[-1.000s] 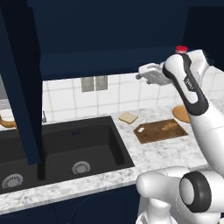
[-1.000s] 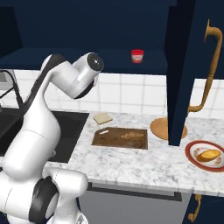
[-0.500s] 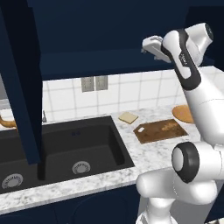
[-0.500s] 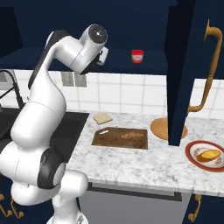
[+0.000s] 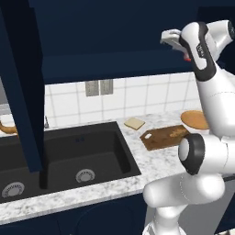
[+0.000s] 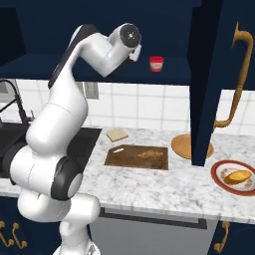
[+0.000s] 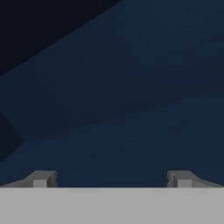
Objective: From the different types of pastries on the counter, select a croissant and place it on the cutting board. Then retrieve a jar of jam from the cabinet and place it alongside the croissant on the cutting board.
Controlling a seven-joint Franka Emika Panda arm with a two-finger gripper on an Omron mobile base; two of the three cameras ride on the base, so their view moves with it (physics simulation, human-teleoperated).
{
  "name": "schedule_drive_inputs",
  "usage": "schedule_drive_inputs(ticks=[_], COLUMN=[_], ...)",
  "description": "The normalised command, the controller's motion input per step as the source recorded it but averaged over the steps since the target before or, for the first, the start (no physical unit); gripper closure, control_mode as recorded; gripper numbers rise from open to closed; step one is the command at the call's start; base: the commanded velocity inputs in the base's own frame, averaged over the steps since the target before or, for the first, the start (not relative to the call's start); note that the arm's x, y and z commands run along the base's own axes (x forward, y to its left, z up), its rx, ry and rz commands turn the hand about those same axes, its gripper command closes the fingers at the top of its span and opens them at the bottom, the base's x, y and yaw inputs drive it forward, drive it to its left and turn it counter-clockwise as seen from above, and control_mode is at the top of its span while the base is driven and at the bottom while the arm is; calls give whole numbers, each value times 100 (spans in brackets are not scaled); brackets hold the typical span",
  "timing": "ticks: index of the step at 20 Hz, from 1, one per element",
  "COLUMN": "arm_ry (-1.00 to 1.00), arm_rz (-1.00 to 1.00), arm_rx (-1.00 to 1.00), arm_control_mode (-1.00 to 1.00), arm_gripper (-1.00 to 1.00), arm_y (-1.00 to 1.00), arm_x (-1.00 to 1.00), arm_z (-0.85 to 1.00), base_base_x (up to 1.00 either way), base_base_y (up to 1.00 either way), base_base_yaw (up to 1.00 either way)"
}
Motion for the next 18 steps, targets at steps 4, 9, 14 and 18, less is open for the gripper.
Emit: schedule_drive_inputs(ticks=[4, 9, 14, 18], arm_ry=[-18, -23, -4, 3], arm_rz=[-15, -18, -12, -2], arm_rx=[-22, -32, -9, 0], arm_control_mode=[-100, -100, -100, -100], arm_gripper=[-100, -100, -100, -100], arm_y=[-53, -23, -9, -25], arm_x=[0, -20, -34, -1], arm_z=[17, -1, -15, -29], base_base_x=[0, 0, 0, 0], base_base_y=[0, 0, 0, 0], base_base_yaw=[0, 0, 0, 0])
